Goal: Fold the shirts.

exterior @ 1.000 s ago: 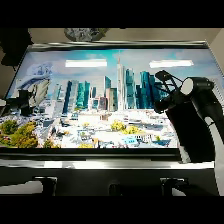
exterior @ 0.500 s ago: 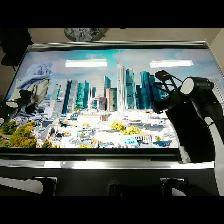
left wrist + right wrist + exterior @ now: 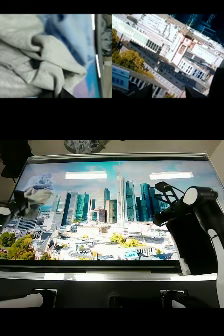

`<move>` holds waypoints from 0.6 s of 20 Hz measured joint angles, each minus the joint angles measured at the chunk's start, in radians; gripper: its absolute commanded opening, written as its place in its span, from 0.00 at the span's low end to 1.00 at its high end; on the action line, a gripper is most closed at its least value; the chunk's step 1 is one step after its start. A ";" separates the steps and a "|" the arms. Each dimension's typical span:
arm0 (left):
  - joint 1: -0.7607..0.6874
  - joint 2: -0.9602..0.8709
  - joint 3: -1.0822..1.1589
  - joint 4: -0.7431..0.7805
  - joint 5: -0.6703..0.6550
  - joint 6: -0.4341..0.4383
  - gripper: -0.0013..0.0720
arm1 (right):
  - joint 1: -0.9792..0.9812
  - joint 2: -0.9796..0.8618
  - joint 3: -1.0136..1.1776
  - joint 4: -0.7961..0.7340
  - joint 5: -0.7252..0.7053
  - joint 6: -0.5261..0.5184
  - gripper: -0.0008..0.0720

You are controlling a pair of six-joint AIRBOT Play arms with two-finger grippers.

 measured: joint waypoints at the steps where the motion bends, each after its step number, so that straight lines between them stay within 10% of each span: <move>1: -0.018 0.093 0.000 -0.001 -0.019 0.068 0.06 | 0.000 0.018 0.017 -0.025 0.004 -0.016 0.69; 6: -0.156 0.562 -0.009 0.001 -0.190 0.262 0.06 | 0.000 0.170 0.105 -0.164 0.026 -0.069 0.69; 12: -0.429 0.860 -0.107 0.005 -0.515 0.276 0.06 | 0.000 0.374 0.132 -0.217 0.082 -0.080 0.69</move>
